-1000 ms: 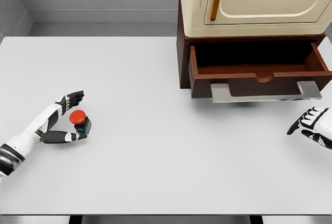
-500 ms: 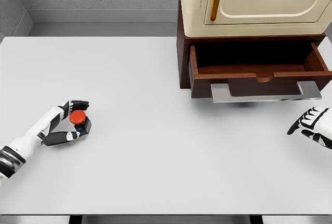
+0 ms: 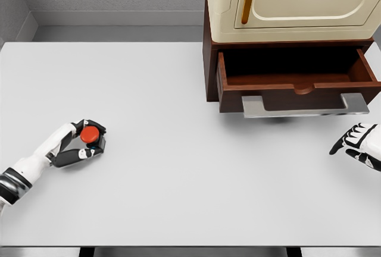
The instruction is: Put the switch into the drawer with left arm, and close the drawer with right arm
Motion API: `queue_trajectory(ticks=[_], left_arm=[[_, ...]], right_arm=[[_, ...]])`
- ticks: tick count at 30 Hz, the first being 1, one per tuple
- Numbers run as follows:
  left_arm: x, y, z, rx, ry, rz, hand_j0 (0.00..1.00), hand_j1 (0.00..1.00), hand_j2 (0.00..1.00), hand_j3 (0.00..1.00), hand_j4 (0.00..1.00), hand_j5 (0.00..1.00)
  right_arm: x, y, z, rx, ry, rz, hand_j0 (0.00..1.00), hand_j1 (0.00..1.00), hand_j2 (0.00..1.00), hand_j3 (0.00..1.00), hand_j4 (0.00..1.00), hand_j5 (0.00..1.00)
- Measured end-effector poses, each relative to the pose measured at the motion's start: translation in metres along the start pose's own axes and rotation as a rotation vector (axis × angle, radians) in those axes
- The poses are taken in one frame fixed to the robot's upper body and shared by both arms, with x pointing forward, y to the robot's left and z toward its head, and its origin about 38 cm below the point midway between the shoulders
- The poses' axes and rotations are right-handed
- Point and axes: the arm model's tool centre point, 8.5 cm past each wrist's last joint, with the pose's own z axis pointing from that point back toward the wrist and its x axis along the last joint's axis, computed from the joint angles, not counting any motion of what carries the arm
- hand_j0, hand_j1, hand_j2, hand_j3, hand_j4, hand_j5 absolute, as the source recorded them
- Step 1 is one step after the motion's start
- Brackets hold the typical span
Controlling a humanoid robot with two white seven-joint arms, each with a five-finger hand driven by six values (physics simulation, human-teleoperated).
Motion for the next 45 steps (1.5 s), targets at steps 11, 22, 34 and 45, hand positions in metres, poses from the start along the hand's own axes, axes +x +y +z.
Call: queue_trajectory(ticks=[11, 22, 34, 45], left_arm=[[0.028, 0.003, -0.008, -0.013, -0.078, -0.035, 0.43, 0.43, 0.43, 0.43, 0.43, 0.43], [0.067, 0.005, -0.021, -0.029, -0.177, -0.102, 0.43, 0.43, 0.43, 0.43, 0.43, 0.43], [0.108, 0.007, -0.043, -0.031, -0.287, -0.193, 0.42, 0.42, 0.42, 0.42, 0.42, 0.42], [0.131, 0.000, -0.069, -0.015, -0.351, -0.282, 0.43, 0.43, 0.43, 0.43, 0.43, 0.43]], right_arm=[[0.000, 0.000, 0.000, 0.000, 0.001, 0.000, 0.51, 0.51, 0.51, 0.51, 0.51, 0.51], [0.000, 0.000, 0.000, 0.000, 0.001, 0.000, 0.51, 0.51, 0.51, 0.51, 0.51, 0.51], [0.000, 0.000, 0.000, 0.000, 0.002, 0.000, 0.52, 0.52, 0.52, 0.52, 0.52, 0.52], [-0.001, -0.001, 0.000, -0.001, 0.001, 0.001, 0.52, 0.52, 0.52, 0.52, 0.52, 0.52]])
